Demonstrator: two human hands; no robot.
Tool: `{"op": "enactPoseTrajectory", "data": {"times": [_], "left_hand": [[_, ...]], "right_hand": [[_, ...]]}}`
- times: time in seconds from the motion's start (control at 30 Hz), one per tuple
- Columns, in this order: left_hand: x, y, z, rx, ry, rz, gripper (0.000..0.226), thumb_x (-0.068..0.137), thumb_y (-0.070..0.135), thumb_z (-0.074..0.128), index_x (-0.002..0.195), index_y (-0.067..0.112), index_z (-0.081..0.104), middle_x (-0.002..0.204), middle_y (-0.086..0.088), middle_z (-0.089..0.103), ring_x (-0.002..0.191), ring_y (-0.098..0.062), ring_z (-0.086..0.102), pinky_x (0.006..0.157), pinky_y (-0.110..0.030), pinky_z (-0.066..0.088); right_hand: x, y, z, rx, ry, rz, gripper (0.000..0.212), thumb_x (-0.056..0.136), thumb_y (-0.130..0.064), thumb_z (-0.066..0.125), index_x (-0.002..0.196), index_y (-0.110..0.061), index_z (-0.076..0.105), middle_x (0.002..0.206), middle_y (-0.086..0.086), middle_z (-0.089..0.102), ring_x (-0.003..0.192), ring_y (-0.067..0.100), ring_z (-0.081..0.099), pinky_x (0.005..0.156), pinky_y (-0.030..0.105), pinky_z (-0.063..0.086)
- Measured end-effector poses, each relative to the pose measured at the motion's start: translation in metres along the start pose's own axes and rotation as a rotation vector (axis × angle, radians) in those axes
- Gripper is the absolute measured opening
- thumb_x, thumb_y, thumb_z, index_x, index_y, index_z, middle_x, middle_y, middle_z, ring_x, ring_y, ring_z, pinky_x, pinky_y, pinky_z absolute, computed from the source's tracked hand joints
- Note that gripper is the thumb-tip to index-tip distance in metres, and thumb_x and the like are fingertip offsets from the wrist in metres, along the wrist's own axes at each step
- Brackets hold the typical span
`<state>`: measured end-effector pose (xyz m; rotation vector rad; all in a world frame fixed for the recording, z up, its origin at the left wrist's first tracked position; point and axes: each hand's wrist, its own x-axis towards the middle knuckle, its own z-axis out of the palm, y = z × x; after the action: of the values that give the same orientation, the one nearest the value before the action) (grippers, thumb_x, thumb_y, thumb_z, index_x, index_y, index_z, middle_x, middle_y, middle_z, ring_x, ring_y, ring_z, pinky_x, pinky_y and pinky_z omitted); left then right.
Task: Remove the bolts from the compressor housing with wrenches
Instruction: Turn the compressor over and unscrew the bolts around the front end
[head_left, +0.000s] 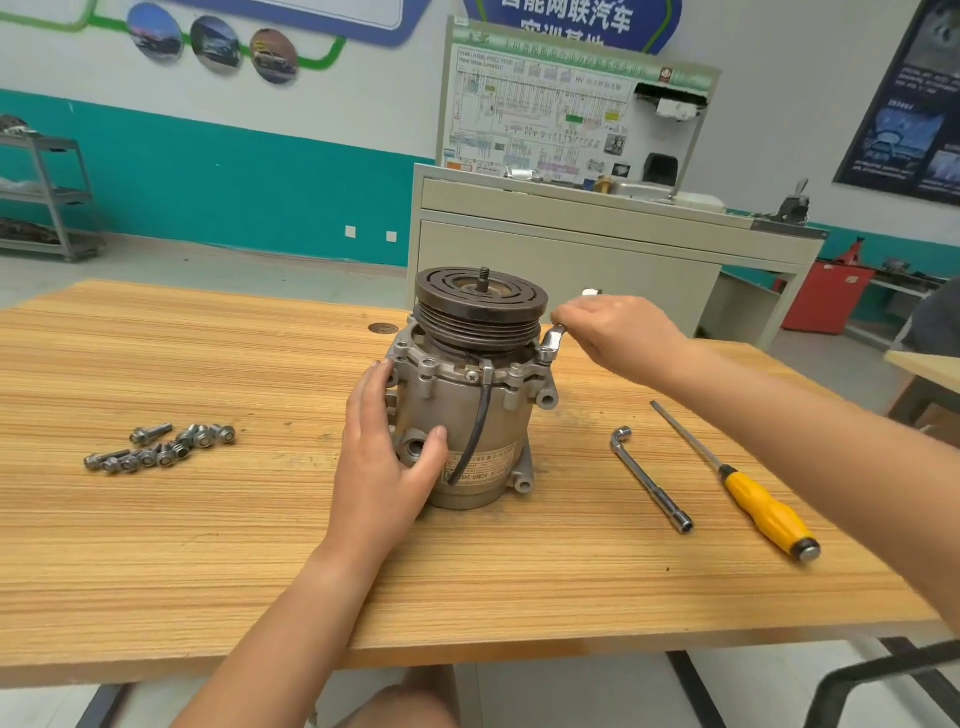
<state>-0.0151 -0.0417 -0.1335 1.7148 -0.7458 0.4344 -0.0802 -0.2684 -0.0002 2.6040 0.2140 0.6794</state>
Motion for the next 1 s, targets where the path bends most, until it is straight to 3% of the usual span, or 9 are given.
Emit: {"op": "enactPoseTrajectory", "data": {"times": [0.13,0.2,0.3,0.37,0.43,0.57,0.67,0.8,1.0], "left_hand": [[0.000,-0.001,0.000,-0.022,0.003,0.019,0.074,0.083,0.026,0.062,0.146,0.023,0.024,0.140,0.015,0.028,0.122,0.024,0.020,0.092,0.007,0.016],[0.000,-0.002,0.000,-0.026,-0.001,0.025,0.073,0.084,0.023,0.063,0.145,0.022,0.024,0.136,0.019,0.026,0.115,0.033,0.015,0.090,0.009,0.015],[0.000,-0.003,0.000,-0.014,0.010,0.007,0.074,0.084,0.023,0.064,0.146,0.023,0.023,0.134,0.016,0.029,0.116,0.022,0.024,0.087,0.010,0.016],[0.000,-0.003,0.001,-0.008,0.013,0.001,0.074,0.084,0.024,0.064,0.146,0.023,0.024,0.132,0.015,0.030,0.115,0.014,0.026,0.086,0.010,0.017],[0.000,-0.003,0.000,-0.003,0.018,0.008,0.074,0.083,0.024,0.064,0.146,0.022,0.025,0.130,0.014,0.031,0.114,0.013,0.026,0.085,0.010,0.018],[0.001,-0.003,0.001,0.003,0.019,0.009,0.073,0.083,0.025,0.064,0.145,0.020,0.027,0.129,0.014,0.031,0.113,0.012,0.027,0.084,0.009,0.019],[0.001,-0.004,0.000,0.005,0.020,0.012,0.073,0.083,0.025,0.065,0.145,0.022,0.026,0.128,0.015,0.030,0.113,0.013,0.026,0.084,0.006,0.020],[0.000,-0.004,0.000,-0.001,0.024,0.010,0.073,0.083,0.026,0.064,0.145,0.024,0.026,0.129,0.016,0.031,0.113,0.013,0.026,0.084,0.002,0.022],[0.000,-0.003,0.001,-0.008,0.014,0.002,0.073,0.084,0.025,0.064,0.145,0.025,0.025,0.129,0.017,0.030,0.112,0.013,0.026,0.085,0.000,0.022]], "right_hand": [[0.011,-0.013,0.011,0.038,0.124,0.001,0.019,0.071,0.016,0.064,0.086,0.005,0.067,0.074,0.017,0.069,0.063,0.031,0.067,0.040,0.036,0.052],[0.006,-0.010,0.008,0.098,0.187,0.157,0.013,0.082,0.008,0.056,0.092,0.004,0.064,0.074,0.018,0.066,0.065,0.032,0.065,0.046,0.037,0.051],[-0.015,-0.011,-0.009,0.329,0.376,0.523,0.026,0.098,-0.014,0.041,0.118,-0.001,0.052,0.076,0.008,0.061,0.068,0.025,0.056,0.059,0.034,0.042],[-0.033,-0.025,-0.028,0.376,0.445,0.544,0.030,0.098,-0.016,0.038,0.124,-0.004,0.048,0.063,-0.008,0.048,0.056,0.019,0.046,0.050,0.030,0.031],[-0.050,-0.040,-0.045,0.260,0.301,0.492,0.032,0.097,-0.017,0.039,0.128,-0.009,0.046,0.055,-0.008,0.040,0.050,0.023,0.042,0.045,0.029,0.027],[-0.068,-0.063,-0.058,-0.010,-0.163,0.503,0.044,0.097,-0.020,0.034,0.140,-0.028,0.026,0.065,0.002,0.051,0.067,0.028,0.053,0.050,0.031,0.035],[-0.060,-0.073,-0.060,-0.101,-0.276,0.505,0.053,0.095,-0.012,0.036,0.142,-0.029,0.018,0.060,-0.003,0.040,0.062,0.023,0.045,0.044,0.029,0.024],[-0.044,-0.077,-0.069,-0.242,-0.351,0.437,0.054,0.088,0.000,0.038,0.138,-0.017,0.027,0.057,-0.002,0.034,0.048,0.015,0.030,0.040,0.027,0.026],[-0.033,-0.084,-0.076,-0.364,-0.448,0.348,0.044,0.089,-0.005,0.039,0.133,-0.004,0.031,0.055,0.000,0.032,0.044,0.016,0.027,0.037,0.025,0.019]]}}
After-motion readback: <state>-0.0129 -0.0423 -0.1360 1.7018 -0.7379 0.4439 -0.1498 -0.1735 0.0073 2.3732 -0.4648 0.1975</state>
